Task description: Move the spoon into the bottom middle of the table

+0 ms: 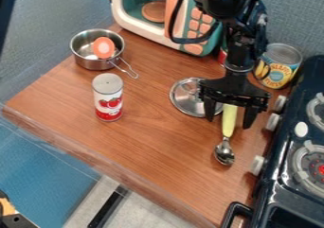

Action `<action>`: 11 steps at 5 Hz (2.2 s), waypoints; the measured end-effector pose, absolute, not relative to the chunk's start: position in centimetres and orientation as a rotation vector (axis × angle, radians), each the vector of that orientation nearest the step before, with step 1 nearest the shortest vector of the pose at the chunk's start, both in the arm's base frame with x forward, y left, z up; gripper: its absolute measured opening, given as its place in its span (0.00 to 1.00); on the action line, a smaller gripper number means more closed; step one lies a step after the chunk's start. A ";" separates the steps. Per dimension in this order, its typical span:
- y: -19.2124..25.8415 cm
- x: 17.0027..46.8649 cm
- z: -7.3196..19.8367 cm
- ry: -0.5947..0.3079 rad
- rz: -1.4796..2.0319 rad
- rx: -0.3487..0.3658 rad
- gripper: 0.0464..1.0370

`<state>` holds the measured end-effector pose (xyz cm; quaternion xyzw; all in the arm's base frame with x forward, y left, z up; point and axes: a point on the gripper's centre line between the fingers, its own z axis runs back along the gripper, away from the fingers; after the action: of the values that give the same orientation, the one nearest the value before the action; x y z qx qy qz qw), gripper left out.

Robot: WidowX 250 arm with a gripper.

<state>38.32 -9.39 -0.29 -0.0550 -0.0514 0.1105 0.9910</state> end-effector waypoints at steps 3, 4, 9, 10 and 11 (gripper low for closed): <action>-9.6 38.3 -0.8 -0.113 0.247 -0.092 0.37; -9.1 37.7 -0.7 -0.104 0.280 -0.065 0.35; -2.9 31.4 8.8 -0.222 1.152 -0.283 0.35; -3.5 30.4 7.1 -0.199 1.317 -0.347 0.35; -3.6 30.4 5.4 -0.190 1.410 -0.334 0.35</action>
<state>30.41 -3.57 5.39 -0.1527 -0.0870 0.6438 0.7448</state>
